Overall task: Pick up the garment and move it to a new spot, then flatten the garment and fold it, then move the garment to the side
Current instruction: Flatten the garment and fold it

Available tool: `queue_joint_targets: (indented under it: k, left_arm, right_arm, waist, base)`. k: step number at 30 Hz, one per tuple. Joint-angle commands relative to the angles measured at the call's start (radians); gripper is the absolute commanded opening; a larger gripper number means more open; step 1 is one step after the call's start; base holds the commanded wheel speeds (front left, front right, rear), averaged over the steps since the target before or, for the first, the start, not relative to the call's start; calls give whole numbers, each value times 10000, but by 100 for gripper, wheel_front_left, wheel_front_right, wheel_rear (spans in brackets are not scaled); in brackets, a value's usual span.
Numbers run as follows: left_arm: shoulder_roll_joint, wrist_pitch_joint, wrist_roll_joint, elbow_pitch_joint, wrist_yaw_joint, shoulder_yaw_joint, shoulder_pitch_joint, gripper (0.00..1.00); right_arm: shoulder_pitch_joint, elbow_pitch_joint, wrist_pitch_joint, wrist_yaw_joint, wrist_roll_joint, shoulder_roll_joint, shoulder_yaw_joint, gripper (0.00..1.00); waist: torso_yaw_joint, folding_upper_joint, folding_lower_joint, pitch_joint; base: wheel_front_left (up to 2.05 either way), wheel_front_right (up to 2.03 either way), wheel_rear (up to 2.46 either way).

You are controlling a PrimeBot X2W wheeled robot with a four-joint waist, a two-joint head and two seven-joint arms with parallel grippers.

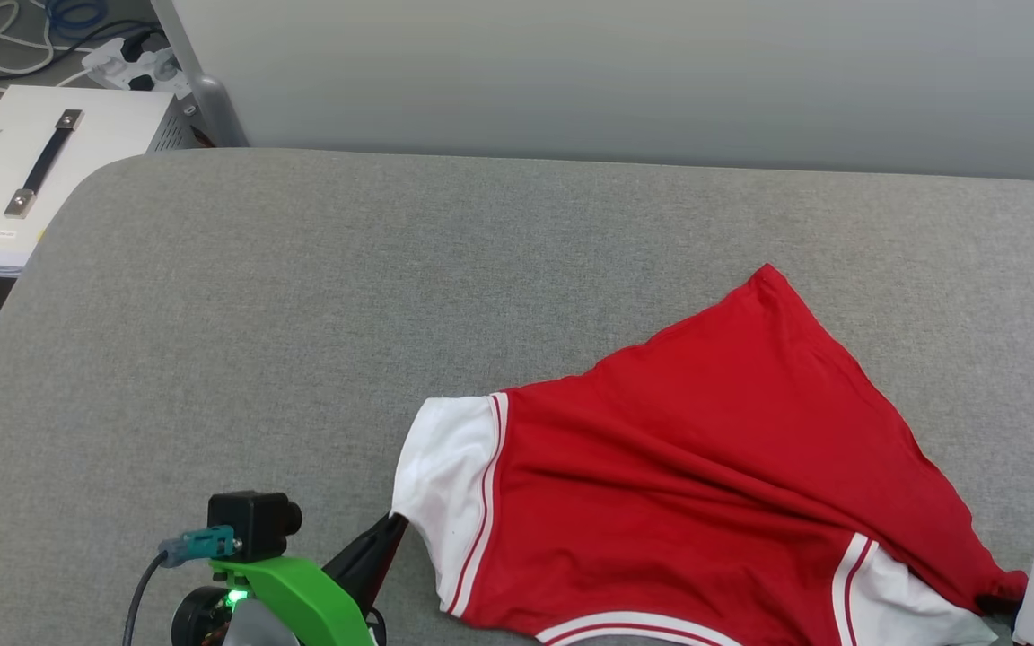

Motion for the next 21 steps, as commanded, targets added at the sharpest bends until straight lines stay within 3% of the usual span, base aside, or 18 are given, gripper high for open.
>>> queue_joint_targets:
  k: [1,5,6,7,13,21]
  left_arm:
    - [30,1,-65,-9,-13,-8,82,0]
    - [56,60,-58,-59,2,-22,19,0]
    - [60,66,-55,-63,5,-24,7,0]
    - [64,73,-54,-67,8,-26,-5,0]
    - [63,82,-20,-148,9,-63,-73,0]
    - [-6,81,97,-459,-38,-142,-351,0]
  right_arm:
    - [66,-11,-27,-11,34,22,-18,0]
    - [23,30,7,-11,40,-20,79,0]
    - [5,-15,-7,-11,51,-67,139,23]
    - [-19,-75,-38,-11,64,-134,197,100]
    - [-340,-803,352,-11,365,-589,548,100]
    - [-1825,-2387,1808,-11,649,-945,1277,100]
  waist:
    - [-4,-1,1,2]
    - [-8,-1,1,-1]
    - [-4,-1,1,1]
    - [1,-1,1,1]
    - [92,-1,1,74]
    - [388,-1,1,618]
  base:
    - [0,0,0]
    - [0,0,0]
    - [0,0,0]
    - [0,0,0]
    - [0,0,0]
    - [0,0,0]
